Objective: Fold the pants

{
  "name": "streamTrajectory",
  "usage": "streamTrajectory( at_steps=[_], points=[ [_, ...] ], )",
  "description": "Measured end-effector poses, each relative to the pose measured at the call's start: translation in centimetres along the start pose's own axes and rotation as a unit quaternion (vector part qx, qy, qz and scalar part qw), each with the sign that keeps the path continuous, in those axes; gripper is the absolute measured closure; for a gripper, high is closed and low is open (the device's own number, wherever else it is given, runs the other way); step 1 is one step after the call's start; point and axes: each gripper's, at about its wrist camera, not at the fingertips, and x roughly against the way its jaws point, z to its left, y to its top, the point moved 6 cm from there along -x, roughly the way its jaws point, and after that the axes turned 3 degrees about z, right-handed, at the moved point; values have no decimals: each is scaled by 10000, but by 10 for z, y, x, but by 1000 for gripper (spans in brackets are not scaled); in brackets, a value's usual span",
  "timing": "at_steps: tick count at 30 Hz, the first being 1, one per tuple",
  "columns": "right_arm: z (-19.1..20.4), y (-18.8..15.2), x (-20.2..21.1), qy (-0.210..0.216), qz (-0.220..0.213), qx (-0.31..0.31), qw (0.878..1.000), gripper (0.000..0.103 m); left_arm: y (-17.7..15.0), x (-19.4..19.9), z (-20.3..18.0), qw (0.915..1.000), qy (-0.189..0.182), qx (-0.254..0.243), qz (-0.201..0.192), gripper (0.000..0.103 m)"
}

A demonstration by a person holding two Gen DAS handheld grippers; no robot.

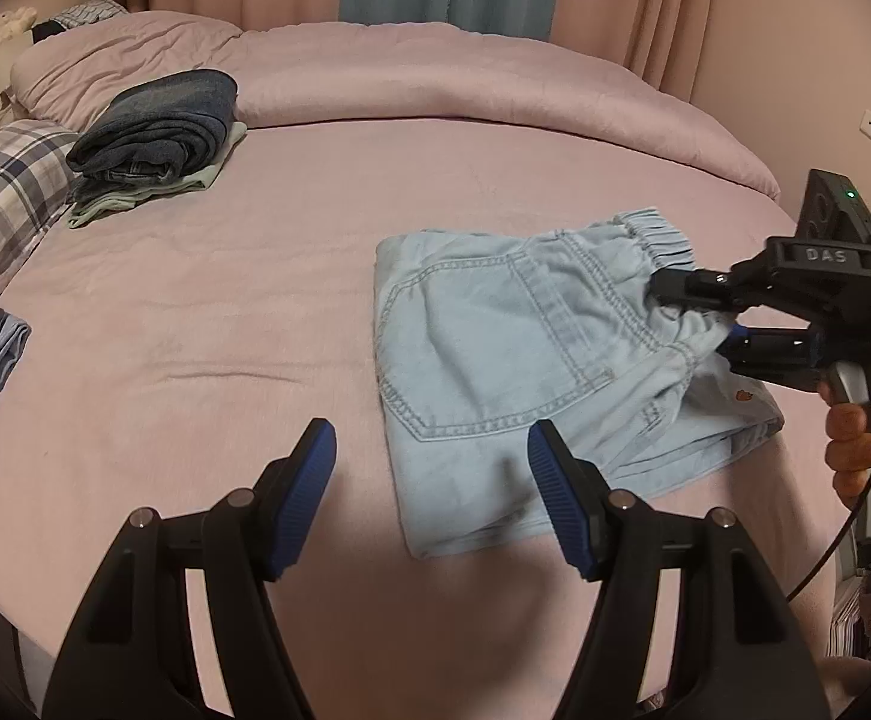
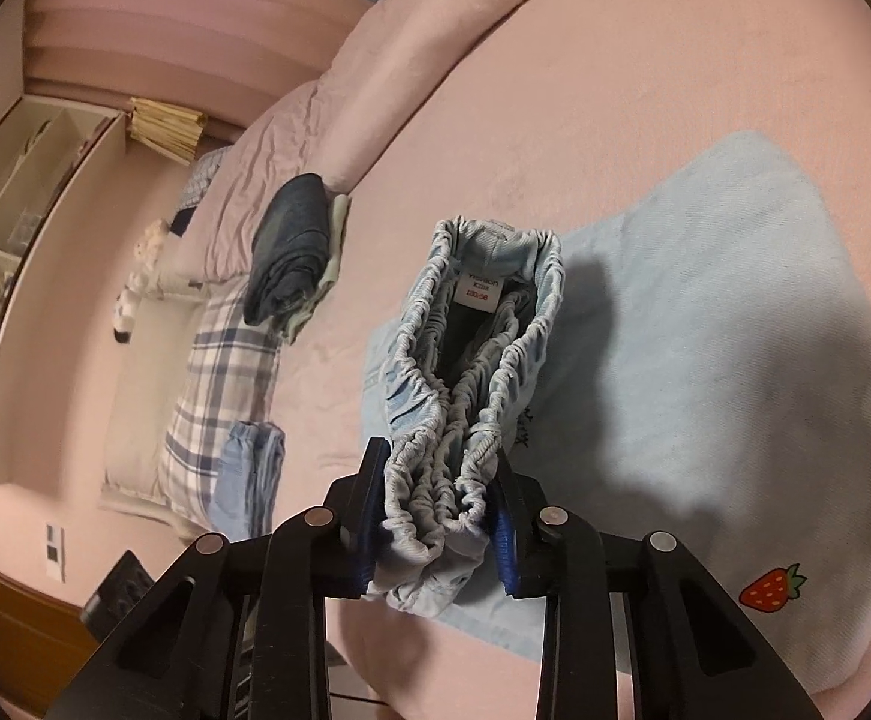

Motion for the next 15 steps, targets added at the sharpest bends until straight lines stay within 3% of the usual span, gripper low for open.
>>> streamTrajectory(
  at_steps=[7,15],
  points=[
    [0,6,28,350,-260,-82,9990,72,0,-3,15,9997,100,191,82,37],
    [-20,10,66,228,-636,-234,9974,72,0,-11,13,9995,108,209,202,36]
  ],
)
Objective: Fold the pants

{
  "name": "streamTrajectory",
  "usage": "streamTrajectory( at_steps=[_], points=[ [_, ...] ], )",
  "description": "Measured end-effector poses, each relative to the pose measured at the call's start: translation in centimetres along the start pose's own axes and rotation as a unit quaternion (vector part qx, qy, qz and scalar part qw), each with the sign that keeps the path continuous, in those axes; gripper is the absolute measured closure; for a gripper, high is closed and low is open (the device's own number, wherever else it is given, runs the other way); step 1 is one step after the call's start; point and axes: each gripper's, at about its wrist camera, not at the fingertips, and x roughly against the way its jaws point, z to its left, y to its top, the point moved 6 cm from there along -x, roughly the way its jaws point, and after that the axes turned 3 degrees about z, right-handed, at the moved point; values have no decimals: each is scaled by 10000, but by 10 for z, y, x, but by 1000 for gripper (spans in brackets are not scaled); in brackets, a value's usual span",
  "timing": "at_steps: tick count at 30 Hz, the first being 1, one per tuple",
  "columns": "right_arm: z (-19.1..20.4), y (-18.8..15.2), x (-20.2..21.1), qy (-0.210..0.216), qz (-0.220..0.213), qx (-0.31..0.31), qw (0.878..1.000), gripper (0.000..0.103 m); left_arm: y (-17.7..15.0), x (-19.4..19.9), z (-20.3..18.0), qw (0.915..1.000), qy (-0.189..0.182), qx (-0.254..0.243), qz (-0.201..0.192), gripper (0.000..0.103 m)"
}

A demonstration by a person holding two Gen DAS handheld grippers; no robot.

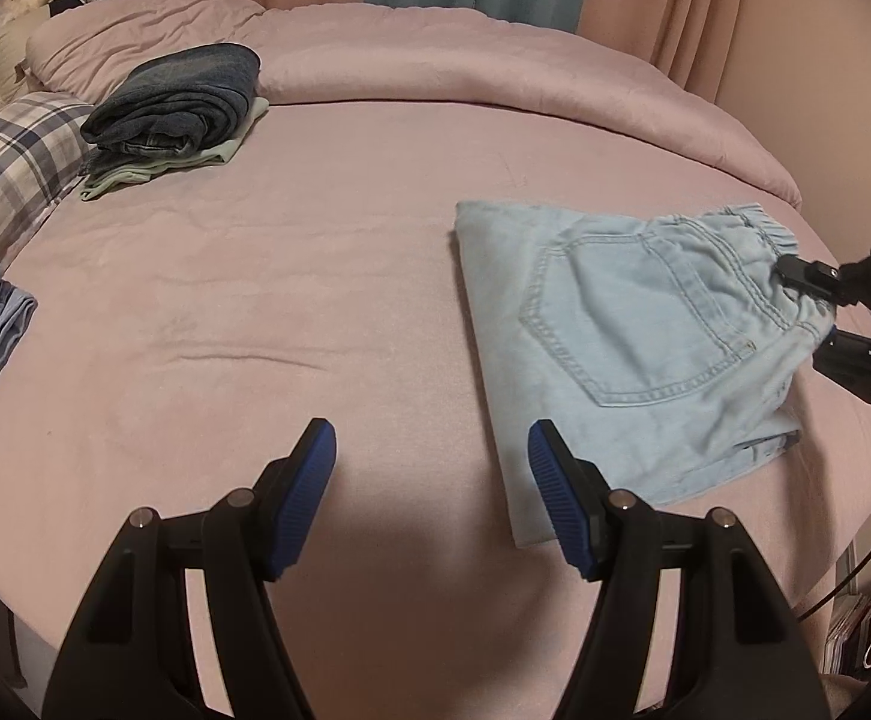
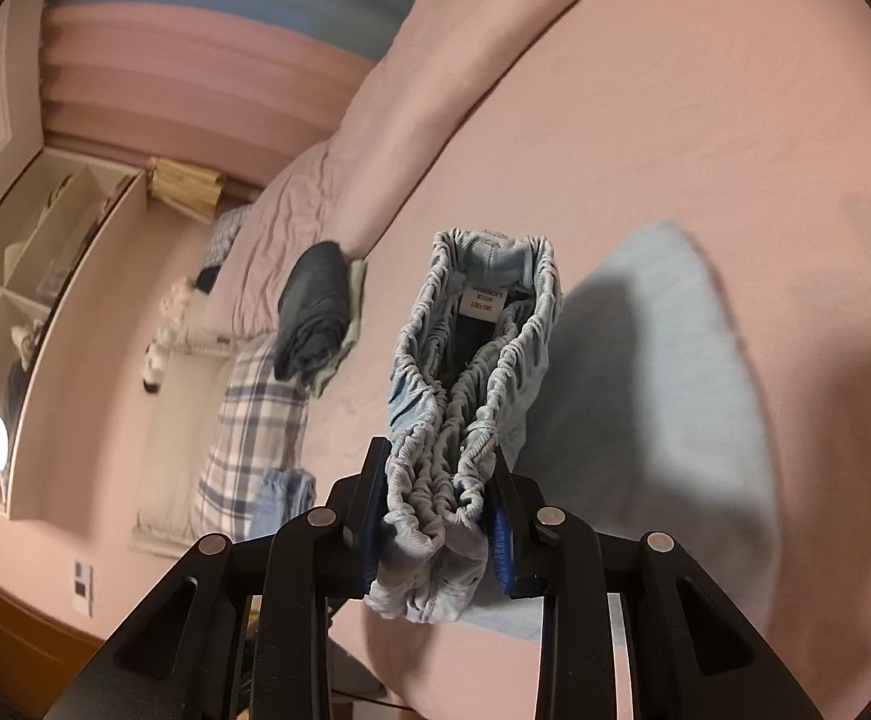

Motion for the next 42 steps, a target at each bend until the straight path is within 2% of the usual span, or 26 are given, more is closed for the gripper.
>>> streamTrajectory(
  at_steps=[4,7,9,10,12,14,19,22,24,26,28,29,31,33,34,39,42],
  points=[
    [-16,1,10,-67,-102,-154,9998,72,0,-6,-5,9999,32,-85,89,36],
    [-26,-2,4,-451,107,-39,9989,72,1,-10,-11,9998,48,-127,139,36],
    [-47,-4,2,-864,155,-256,9958,69,2,-13,-15,9997,54,-167,191,36],
    [-53,-5,2,-846,172,-350,9957,64,2,-14,-17,9996,51,-199,212,36],
    [-59,-5,6,-770,149,-457,9959,62,4,-17,-19,9993,80,-272,249,36],
    [-57,-2,16,-965,68,-254,9950,53,10,-20,-18,9992,93,-285,264,36],
    [-33,9,45,-1797,-438,580,9810,50,46,-20,-17,9998,-80,-156,26,37],
    [-2,9,47,-1803,-585,1376,9722,50,70,-26,-27,9994,-262,-222,-76,38],
    [19,5,38,-1666,-531,1883,9664,55,88,-41,-36,9984,-534,-190,37,41],
    [34,0,24,-1469,-351,2263,9623,73,100,-60,-45,9967,-767,-98,244,56],
    [35,-4,8,-1526,-140,2408,9584,76,109,-82,-50,9945,-935,25,474,79],
    [32,-6,0,-1644,-38,2486,9545,79,111,-91,-54,9942,-916,39,567,81],
    [19,-10,-11,-1969,170,2568,9460,81,114,-108,-59,9944,-784,-37,704,82],
    [-3,-16,-20,-2405,429,2540,9358,88,110,-134,-62,9916,-798,-17,1017,82],
    [-17,-20,-24,-2519,587,2465,9340,96,109,-141,-62,9908,-812,17,1082,83],
    [-29,-18,-22,-2354,632,2323,9416,101,114,-140,-55,9891,-1093,247,956,82],
    [-27,-15,-18,-2330,689,2302,9423,101,104,-124,-51,9902,-1025,256,913,82]
  ],
)
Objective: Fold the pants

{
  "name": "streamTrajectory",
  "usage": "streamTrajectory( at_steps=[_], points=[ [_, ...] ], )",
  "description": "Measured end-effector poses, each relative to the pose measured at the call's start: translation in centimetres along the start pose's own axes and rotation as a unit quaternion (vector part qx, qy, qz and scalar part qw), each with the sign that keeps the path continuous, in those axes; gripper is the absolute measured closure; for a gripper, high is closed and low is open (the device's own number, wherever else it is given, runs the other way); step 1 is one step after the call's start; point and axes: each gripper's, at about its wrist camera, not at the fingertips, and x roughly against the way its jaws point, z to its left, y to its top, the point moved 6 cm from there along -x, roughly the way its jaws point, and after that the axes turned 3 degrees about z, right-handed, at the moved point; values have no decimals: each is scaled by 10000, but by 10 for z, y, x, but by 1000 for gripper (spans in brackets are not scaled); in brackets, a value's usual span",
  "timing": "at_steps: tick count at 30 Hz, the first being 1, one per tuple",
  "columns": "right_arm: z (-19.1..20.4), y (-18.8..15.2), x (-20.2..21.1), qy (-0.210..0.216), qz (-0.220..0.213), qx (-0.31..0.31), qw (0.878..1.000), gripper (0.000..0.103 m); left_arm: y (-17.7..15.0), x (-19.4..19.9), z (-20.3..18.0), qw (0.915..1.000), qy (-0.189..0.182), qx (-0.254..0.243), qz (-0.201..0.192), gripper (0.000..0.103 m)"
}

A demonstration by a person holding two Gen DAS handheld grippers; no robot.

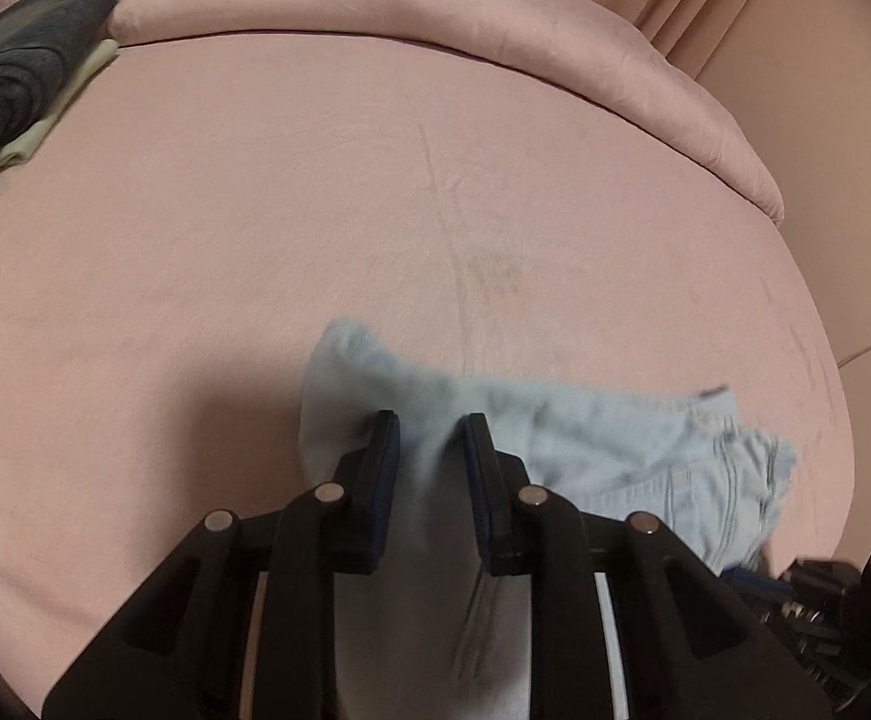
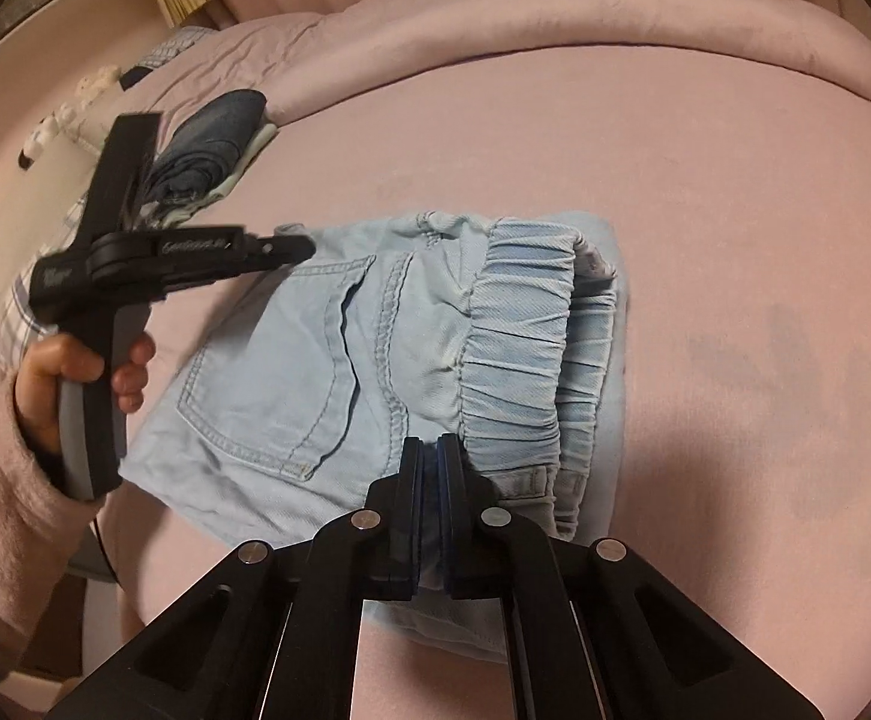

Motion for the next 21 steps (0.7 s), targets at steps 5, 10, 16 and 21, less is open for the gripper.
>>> streamTrajectory(
  at_steps=[5,10,16,21],
  points=[
    [6,3,13,96,-255,-151,9995,100,-45,33,-7,9993,-250,-169,-230,82],
    [30,12,16,168,-351,144,9991,100,-98,38,-6,9992,-299,-252,-79,82],
    [83,39,-13,267,-157,718,9969,99,-125,54,0,9987,-501,-84,-78,84],
    [118,71,-41,268,10,1225,9921,99,-137,54,0,9982,-595,-7,-106,84]
  ],
)
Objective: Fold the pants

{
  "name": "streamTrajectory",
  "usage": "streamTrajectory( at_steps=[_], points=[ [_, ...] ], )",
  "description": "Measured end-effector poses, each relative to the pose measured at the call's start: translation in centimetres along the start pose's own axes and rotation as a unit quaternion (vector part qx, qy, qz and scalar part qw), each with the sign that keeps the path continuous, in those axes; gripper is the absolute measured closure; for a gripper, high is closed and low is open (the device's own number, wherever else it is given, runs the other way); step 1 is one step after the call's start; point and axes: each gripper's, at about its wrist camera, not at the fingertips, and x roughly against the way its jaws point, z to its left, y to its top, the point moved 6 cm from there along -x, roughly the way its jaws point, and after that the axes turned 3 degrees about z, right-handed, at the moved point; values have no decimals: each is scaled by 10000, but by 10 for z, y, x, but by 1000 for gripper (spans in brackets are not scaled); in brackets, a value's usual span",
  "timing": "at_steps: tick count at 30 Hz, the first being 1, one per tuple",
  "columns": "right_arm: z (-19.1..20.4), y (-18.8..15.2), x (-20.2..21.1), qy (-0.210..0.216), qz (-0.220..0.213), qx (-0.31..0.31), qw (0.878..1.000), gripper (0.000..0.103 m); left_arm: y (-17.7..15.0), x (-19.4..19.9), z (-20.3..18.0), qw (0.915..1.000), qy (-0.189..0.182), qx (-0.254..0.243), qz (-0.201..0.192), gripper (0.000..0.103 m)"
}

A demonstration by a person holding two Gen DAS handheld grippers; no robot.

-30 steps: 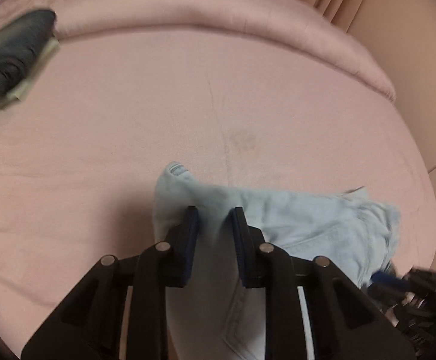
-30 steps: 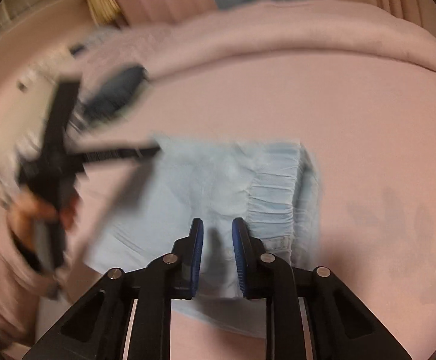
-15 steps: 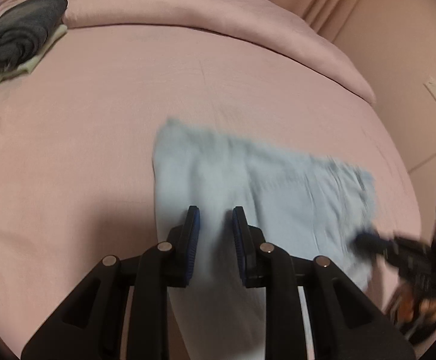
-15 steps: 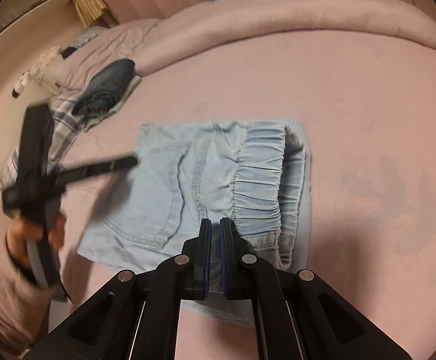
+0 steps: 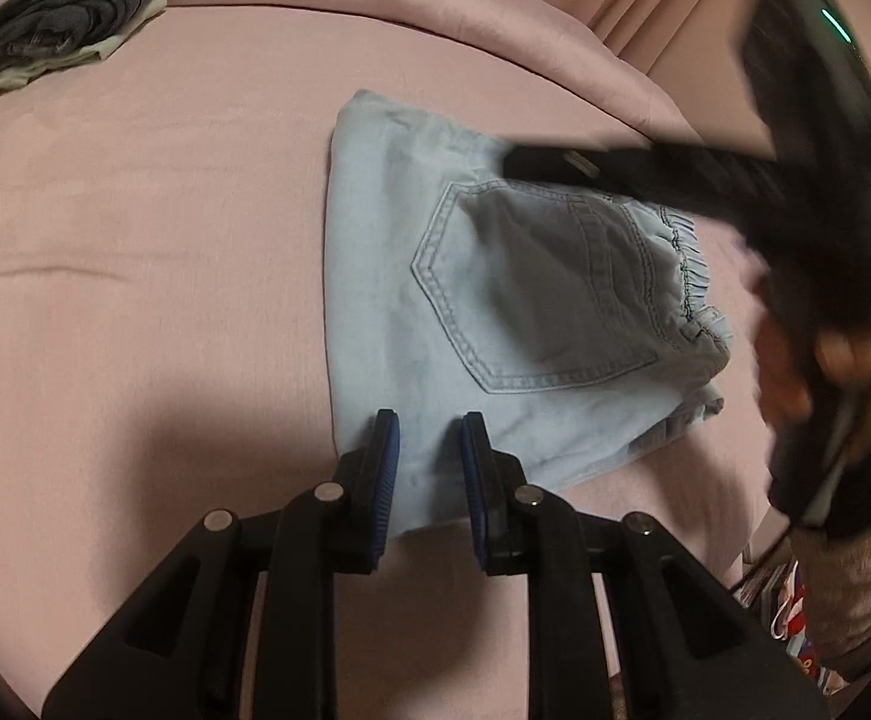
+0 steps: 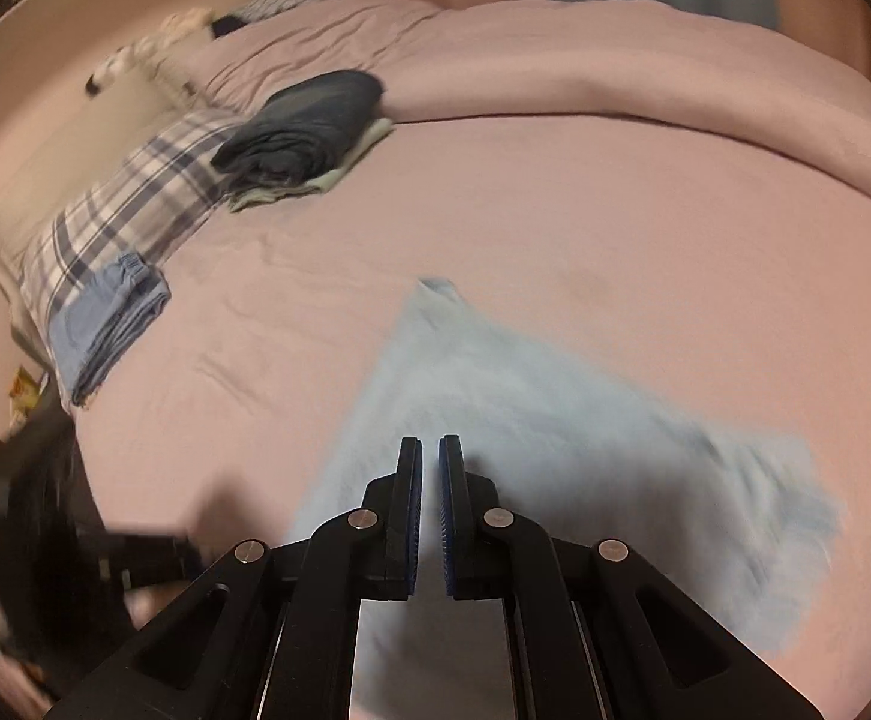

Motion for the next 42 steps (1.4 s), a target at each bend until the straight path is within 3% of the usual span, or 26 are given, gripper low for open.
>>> streamTrajectory(
  at_steps=[4,7,9,13,18,25,29,31,33,36,40,41,42],
  points=[
    [7,26,-42,16,360,65,9993,100,0,-2,-1,10000,-26,8,-29,84],
    [-8,24,-85,-206,899,-96,9957,103,-4,-2,1,10000,-17,23,-49,84],
    [-14,25,-90,61,945,-413,9946,103,-7,0,4,9999,-68,56,-61,84],
    [-16,21,-72,124,799,-534,9953,103,-8,-1,4,10000,-27,-16,-58,83],
    [-12,2,-22,191,410,-349,9984,100,-10,0,3,10000,-47,21,-35,83],
    [-40,-42,48,-295,40,-319,9990,100,-1,2,2,10000,28,-5,23,83],
    [-51,-76,55,-634,243,-320,9972,100,5,-2,-2,9999,85,-7,55,82],
    [-57,-100,45,-531,421,-498,9965,100,6,-2,-3,9999,147,-43,71,82],
    [-59,-110,41,-459,79,-542,9974,100,7,-3,-5,9997,212,-69,67,81],
    [-60,-107,37,-378,-94,-644,9972,100,8,-4,-5,9997,227,-29,69,81],
    [-74,-105,51,325,-182,-1351,9901,98,10,0,-5,9996,246,102,95,76],
    [-79,-105,58,616,-302,-1609,9846,84,10,2,-6,9996,257,100,83,66],
    [-80,-105,64,807,-431,-1757,9802,73,10,4,-8,9995,293,101,65,49]
  ],
)
